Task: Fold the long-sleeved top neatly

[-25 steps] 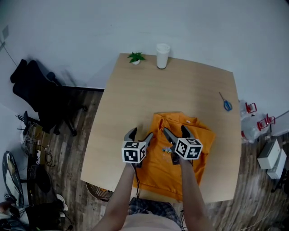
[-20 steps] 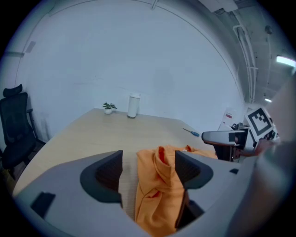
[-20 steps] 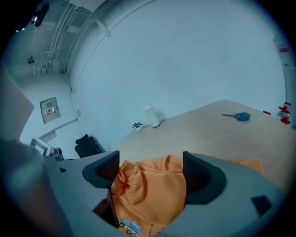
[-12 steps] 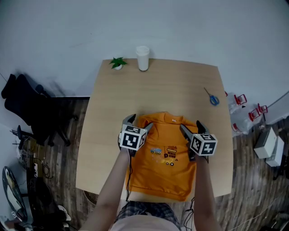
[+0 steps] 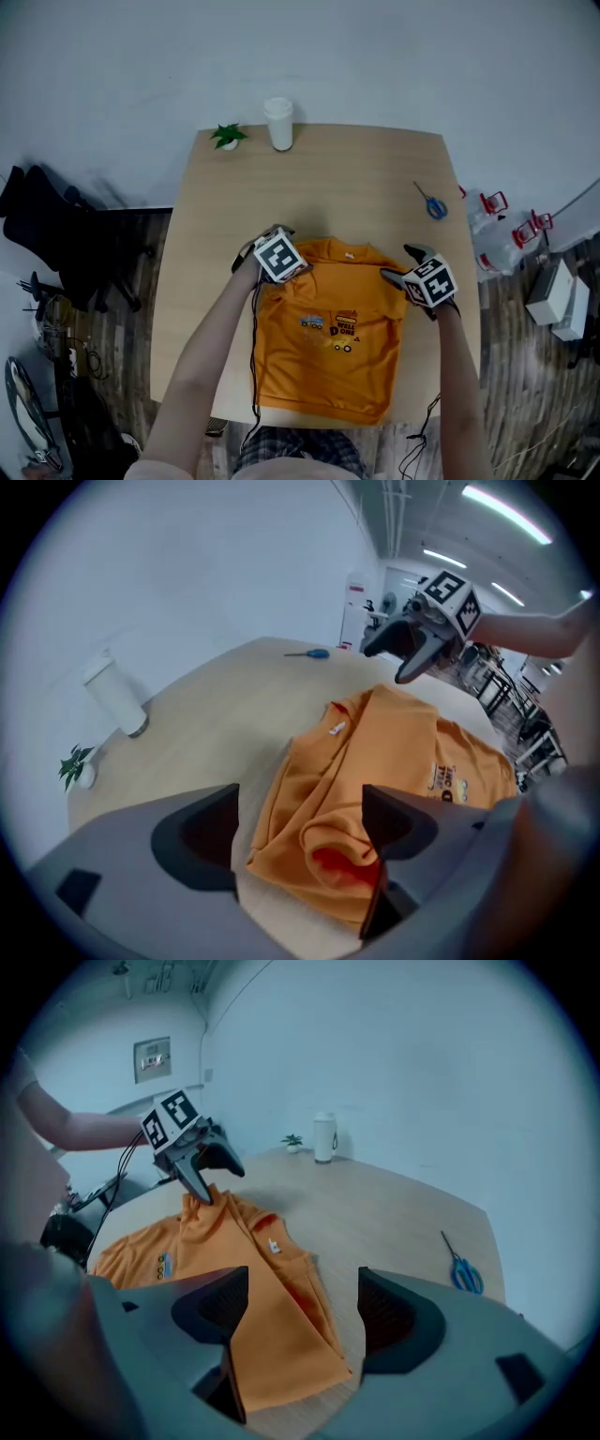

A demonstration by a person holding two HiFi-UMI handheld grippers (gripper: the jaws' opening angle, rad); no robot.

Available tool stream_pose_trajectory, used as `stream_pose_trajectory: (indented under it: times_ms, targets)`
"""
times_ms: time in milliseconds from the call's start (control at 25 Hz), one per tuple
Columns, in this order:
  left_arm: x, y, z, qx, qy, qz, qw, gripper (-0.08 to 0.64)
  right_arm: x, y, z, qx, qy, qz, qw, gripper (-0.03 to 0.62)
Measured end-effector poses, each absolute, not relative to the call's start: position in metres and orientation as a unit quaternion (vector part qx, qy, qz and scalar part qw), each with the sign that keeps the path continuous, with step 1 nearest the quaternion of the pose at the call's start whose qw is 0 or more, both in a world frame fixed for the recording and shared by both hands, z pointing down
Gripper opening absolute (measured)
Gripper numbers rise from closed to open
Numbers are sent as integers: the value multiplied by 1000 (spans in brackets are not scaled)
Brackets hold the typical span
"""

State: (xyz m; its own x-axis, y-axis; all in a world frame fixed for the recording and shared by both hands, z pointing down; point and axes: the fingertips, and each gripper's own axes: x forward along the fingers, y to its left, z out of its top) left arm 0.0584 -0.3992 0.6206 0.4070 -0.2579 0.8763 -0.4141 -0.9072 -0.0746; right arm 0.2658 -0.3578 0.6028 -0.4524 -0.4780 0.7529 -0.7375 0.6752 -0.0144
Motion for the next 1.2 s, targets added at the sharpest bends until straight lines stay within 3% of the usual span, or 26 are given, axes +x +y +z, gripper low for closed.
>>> stream_pose_trajectory:
  times_ms: [400,920,1040,1120,1200]
  targets:
    - [35,-388,676,778,-80,614,105,394,292,-357,666,269,-807,186,491,317]
    - [32,-382,692,778,-66,611,132,336,284,-345,685,226,-801,233,503,215]
    - [35,-377,691,781,-61,607,130,291,281,-340,684,220,-805,239,497,171]
    - [38,-370,690,783,-53,606,128,217,278,-335,684,211,-808,235,498,90]
    - [39,-369,689,787,-54,603,121,175,277,-334,682,207,-809,218,505,53]
